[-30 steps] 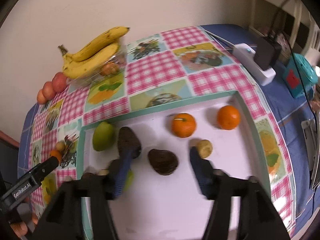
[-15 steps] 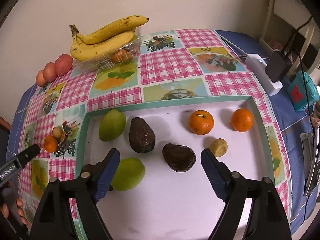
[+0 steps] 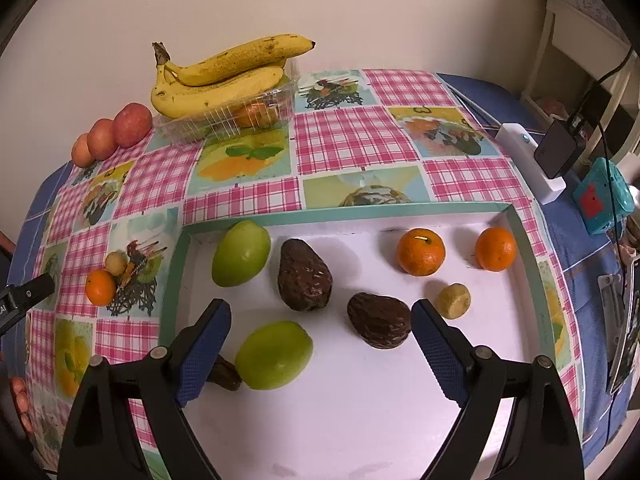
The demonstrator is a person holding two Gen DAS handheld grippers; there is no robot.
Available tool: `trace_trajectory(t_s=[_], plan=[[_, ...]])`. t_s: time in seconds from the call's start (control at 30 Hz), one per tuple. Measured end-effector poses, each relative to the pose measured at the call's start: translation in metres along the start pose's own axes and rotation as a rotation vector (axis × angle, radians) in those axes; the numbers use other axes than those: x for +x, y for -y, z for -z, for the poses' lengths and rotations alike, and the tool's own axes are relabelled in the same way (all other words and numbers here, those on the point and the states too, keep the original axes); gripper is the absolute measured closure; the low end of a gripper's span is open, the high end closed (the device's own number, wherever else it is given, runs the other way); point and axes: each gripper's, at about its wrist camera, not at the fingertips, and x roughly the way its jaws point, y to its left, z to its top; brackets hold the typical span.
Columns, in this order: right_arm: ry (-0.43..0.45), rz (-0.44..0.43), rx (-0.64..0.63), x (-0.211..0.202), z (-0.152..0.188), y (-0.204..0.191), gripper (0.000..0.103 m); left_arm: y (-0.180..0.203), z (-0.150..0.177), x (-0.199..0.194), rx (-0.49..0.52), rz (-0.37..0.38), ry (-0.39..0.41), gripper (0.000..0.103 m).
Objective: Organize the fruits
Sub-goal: 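Move both grippers back toward the orange on the cloth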
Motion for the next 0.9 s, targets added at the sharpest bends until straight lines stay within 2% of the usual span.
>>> trace_trajectory(t_s=[0.2, 0.5, 0.73, 0.9], plan=[[0.019, -0.046, -0.008, -0.002, -0.003, -0.016, 0.011, -0.029, -0.01, -0.004, -0.051, -0.005, 0.037, 0.0], [0.049, -0.132, 0.001, -0.007, -0.009, -0.048, 0.011, -0.071, -0.024, -0.02, -0.096, 0.075, 0.177, 0.0], [0.037, -0.161, -0.011, -0.003, -0.009, -0.076, 0.011, -0.09, -0.029, -0.009, -0.112, 0.095, 0.123, 0.0], [0.037, -0.178, -0.026, -0.002, -0.011, -0.093, 0.011, -0.099, -0.031, -0.01, -0.126, 0.068, 0.164, 0.0]])
